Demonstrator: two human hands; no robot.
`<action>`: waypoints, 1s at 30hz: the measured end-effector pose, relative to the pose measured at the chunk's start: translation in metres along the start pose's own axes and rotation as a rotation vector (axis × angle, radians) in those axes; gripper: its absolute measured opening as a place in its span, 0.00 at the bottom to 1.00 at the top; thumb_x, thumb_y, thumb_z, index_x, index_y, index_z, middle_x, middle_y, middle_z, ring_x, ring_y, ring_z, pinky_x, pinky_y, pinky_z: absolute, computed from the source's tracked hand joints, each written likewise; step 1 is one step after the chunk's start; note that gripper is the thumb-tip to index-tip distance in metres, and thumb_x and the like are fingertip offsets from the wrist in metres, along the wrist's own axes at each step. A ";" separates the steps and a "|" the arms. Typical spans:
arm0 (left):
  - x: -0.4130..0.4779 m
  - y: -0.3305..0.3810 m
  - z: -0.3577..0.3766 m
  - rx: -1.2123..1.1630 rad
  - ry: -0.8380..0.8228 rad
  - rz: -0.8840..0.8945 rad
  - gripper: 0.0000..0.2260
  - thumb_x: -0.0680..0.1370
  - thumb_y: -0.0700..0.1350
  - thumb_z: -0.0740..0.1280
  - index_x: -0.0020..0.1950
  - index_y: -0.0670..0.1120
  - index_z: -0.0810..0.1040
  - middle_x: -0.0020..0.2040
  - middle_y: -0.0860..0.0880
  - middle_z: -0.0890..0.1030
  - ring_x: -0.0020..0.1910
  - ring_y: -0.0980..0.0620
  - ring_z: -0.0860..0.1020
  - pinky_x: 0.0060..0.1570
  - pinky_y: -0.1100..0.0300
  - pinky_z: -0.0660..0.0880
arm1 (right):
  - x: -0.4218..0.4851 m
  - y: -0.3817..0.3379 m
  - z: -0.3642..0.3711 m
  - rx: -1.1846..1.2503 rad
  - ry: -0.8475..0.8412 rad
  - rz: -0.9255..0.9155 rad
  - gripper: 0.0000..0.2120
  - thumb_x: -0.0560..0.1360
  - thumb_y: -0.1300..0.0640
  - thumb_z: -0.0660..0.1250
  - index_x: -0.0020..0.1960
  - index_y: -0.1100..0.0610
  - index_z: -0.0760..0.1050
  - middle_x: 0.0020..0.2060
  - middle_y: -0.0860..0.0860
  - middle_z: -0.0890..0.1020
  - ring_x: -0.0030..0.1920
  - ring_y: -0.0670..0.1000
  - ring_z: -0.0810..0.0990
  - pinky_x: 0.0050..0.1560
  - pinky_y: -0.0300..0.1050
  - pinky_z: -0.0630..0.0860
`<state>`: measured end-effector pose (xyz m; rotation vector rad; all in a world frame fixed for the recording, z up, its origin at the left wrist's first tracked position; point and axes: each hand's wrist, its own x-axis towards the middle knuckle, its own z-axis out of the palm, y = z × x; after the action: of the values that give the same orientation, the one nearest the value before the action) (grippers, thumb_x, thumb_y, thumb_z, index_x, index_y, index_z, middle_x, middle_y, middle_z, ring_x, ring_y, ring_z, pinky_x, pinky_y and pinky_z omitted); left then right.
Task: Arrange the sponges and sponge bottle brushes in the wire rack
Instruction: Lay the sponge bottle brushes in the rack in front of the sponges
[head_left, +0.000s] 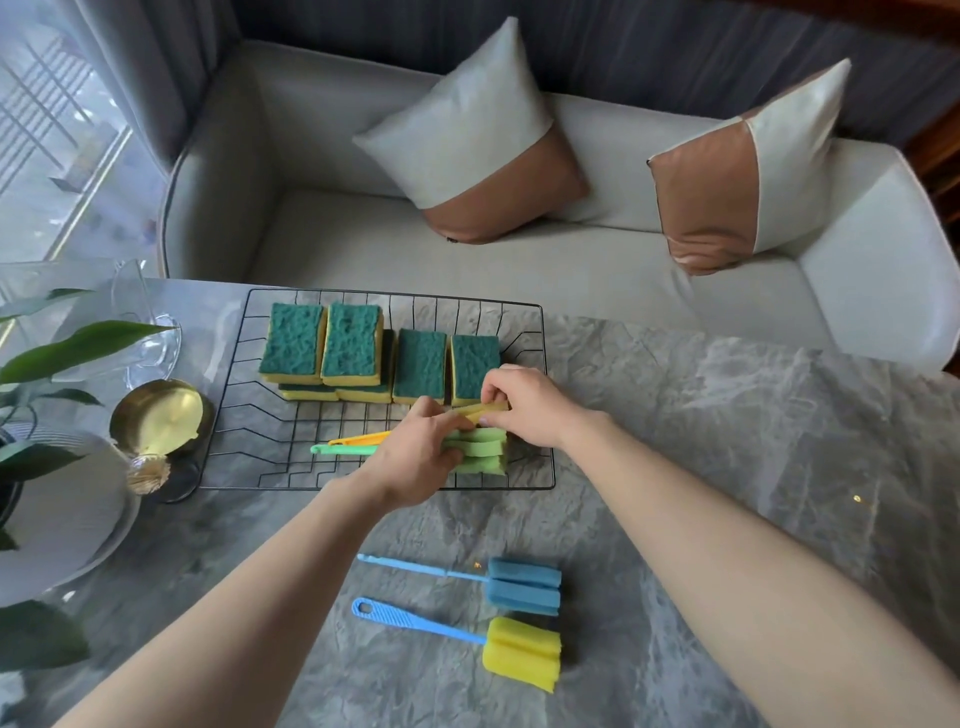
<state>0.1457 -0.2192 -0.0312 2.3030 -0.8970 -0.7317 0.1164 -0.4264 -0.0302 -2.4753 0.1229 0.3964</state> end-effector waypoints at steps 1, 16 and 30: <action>0.000 0.000 0.000 -0.005 -0.003 0.004 0.17 0.78 0.42 0.69 0.67 0.48 0.77 0.55 0.48 0.69 0.49 0.50 0.71 0.53 0.62 0.68 | 0.000 0.000 0.000 0.004 0.003 0.001 0.10 0.71 0.54 0.76 0.48 0.54 0.78 0.45 0.48 0.77 0.43 0.49 0.75 0.44 0.45 0.71; 0.009 0.000 0.006 -0.015 0.004 0.008 0.16 0.78 0.42 0.69 0.65 0.46 0.76 0.53 0.48 0.71 0.52 0.47 0.74 0.51 0.60 0.68 | 0.002 -0.002 0.000 -0.037 0.002 0.014 0.06 0.74 0.55 0.73 0.44 0.55 0.77 0.44 0.49 0.75 0.43 0.50 0.75 0.44 0.46 0.70; 0.015 0.009 0.018 0.013 0.039 0.051 0.14 0.77 0.43 0.69 0.63 0.46 0.77 0.51 0.49 0.71 0.50 0.42 0.77 0.53 0.50 0.76 | 0.000 -0.010 -0.002 -0.225 -0.107 -0.008 0.04 0.75 0.57 0.68 0.43 0.53 0.73 0.44 0.50 0.76 0.44 0.54 0.75 0.44 0.51 0.73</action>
<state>0.1392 -0.2414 -0.0420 2.2884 -0.9419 -0.6590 0.1191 -0.4190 -0.0234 -2.6670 0.0245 0.5653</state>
